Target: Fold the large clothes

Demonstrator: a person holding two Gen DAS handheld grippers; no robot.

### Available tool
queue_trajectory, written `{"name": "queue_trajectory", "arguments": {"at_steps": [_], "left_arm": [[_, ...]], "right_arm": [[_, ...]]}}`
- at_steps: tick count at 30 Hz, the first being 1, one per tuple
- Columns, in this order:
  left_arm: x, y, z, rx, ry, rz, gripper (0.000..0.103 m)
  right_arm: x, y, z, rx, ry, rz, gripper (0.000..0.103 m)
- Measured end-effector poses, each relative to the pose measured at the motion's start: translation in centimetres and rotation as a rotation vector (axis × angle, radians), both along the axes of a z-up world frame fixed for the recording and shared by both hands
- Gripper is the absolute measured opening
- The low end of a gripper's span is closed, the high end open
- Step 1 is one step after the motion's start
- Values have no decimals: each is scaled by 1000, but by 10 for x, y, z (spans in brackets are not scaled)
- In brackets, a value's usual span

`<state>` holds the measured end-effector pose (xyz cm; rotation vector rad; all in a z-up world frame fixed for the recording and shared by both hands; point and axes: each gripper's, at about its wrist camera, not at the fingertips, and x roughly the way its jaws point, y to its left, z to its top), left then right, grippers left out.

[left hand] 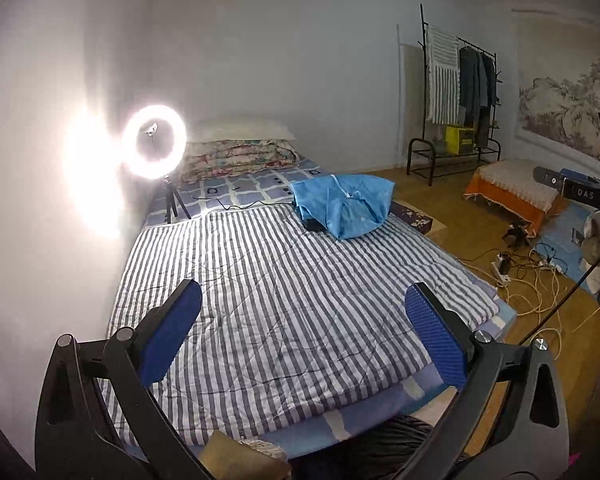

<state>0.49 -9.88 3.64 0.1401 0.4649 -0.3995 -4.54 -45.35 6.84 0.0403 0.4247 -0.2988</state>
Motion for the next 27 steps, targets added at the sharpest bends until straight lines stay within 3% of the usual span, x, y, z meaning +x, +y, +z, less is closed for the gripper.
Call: {"name": "queue_trajectory", "arguments": {"at_steps": [5,11,27], "left_arm": [[3,-5,-9,-17,44,7,103],[5,-12,-16,-5,20,60,103],[17,-18,-31,-7,60,129,103]], "right_arm": [[-2,3,-10,19,0,15,103],[4,1,-25,39,21,23,103],[4,-21,-51,104,47,-22,103]]}}
